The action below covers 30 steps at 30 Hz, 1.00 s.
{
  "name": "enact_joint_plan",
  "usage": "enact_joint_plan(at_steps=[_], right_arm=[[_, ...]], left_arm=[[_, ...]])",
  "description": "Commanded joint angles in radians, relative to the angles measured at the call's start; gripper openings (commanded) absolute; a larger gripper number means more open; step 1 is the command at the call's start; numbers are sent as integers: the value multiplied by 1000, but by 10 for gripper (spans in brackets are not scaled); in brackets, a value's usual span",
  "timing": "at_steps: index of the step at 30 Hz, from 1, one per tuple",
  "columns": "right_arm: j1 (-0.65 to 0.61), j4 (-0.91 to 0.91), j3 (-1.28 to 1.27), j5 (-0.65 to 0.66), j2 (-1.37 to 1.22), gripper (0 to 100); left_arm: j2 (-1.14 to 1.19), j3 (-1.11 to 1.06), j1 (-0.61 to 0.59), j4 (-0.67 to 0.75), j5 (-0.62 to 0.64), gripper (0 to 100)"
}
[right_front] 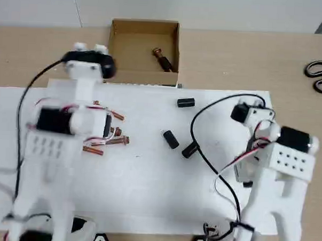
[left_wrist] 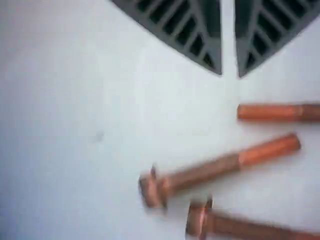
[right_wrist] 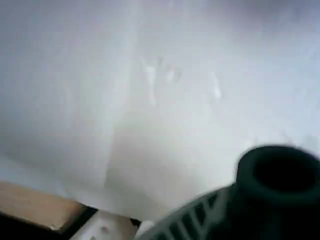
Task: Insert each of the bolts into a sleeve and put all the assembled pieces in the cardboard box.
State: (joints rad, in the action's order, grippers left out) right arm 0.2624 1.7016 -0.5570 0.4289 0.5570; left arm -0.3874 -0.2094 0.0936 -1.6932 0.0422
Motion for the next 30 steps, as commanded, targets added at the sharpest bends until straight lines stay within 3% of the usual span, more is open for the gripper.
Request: enact_joint_plan(at_steps=[1,4,8,15,20,30], right_arm=[[30,-8,-5,29,79,3],[33,-8,-5,31,104,3],[33,-8,-5,31,107,3],[36,-8,-5,31,114,3],[36,-8,-5,26,114,3],[36,-8,-5,23,114,3]], left_arm=[[107,58,0,-49,-186,6],[123,59,6,-34,-315,6],[120,59,2,-29,-589,6],[127,16,5,-29,-904,7],[127,-24,6,-26,-1031,7],[127,-87,6,49,-1082,39]])
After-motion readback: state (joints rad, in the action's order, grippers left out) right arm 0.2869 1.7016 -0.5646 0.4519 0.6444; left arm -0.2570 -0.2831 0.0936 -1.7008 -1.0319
